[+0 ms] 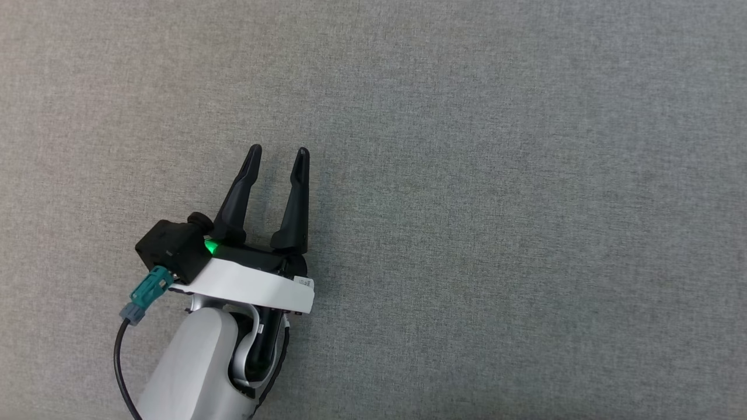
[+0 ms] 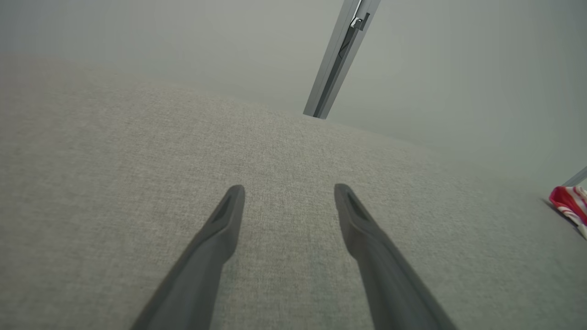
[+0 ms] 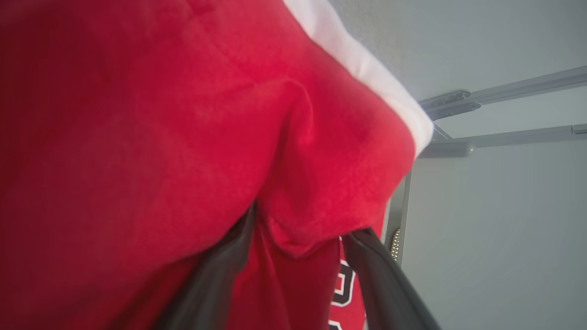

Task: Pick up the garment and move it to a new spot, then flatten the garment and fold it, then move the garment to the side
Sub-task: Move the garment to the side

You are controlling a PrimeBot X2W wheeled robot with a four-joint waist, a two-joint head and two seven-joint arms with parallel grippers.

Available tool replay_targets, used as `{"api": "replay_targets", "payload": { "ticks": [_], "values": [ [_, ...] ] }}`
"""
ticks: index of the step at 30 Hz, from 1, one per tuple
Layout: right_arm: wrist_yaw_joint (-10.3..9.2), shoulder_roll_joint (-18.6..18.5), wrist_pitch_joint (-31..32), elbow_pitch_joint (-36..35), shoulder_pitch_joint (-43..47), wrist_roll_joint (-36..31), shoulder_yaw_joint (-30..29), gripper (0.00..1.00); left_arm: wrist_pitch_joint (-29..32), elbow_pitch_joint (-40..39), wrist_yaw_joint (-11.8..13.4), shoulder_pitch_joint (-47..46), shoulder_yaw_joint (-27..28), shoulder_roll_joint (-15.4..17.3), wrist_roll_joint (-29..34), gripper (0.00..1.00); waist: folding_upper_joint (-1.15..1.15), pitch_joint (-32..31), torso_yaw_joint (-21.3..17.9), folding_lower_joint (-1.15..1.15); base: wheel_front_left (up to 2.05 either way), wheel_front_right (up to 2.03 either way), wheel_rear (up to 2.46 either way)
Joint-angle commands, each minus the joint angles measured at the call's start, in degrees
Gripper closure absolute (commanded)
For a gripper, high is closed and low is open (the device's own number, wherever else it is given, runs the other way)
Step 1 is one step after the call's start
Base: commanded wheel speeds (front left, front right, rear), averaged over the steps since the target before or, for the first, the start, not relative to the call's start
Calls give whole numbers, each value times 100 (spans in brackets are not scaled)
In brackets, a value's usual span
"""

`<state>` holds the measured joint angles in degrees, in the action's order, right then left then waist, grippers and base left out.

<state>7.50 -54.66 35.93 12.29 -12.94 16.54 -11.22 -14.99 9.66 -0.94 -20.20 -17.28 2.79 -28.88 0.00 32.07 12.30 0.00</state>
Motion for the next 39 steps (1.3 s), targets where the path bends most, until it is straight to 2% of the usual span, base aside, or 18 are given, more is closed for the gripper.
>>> {"api": "replay_targets", "payload": {
  "ticks": [1,7,13,19,21,29,39],
  "values": [
    [-1,55,-14,-13,4,-67,0,0,-16,15,14,-43,38,23,-12,0,0,-46,-21,0,0,0,0],
    [-1,144,210,-49,-169,52,43,0,-16,91,16,73,104,23,25,0,0,-322,-105,0,0,0,0],
    [-1,1,483,-127,-328,-108,91,0,-16,75,53,232,169,22,-4,0,0,-718,-184,0,0,0,0],
    [-1,51,234,-288,-632,-120,269,0,-16,67,80,367,285,25,49,0,0,-1055,-249,0,0,0,0],
    [-1,252,56,-398,-818,-31,445,0,-16,67,79,438,348,24,83,0,0,-1190,-288,0,0,0,0],
    [-1,1543,-937,-706,-1576,387,1153,0,-16,-24,115,721,694,25,350,0,0,-1729,-520,0,0,0,0],
    [-1,3150,-2685,-808,-1358,547,1797,0,-16,-134,110,1154,1006,23,675,0,0,-2318,-708,0,0,0,0]
  ]
}}
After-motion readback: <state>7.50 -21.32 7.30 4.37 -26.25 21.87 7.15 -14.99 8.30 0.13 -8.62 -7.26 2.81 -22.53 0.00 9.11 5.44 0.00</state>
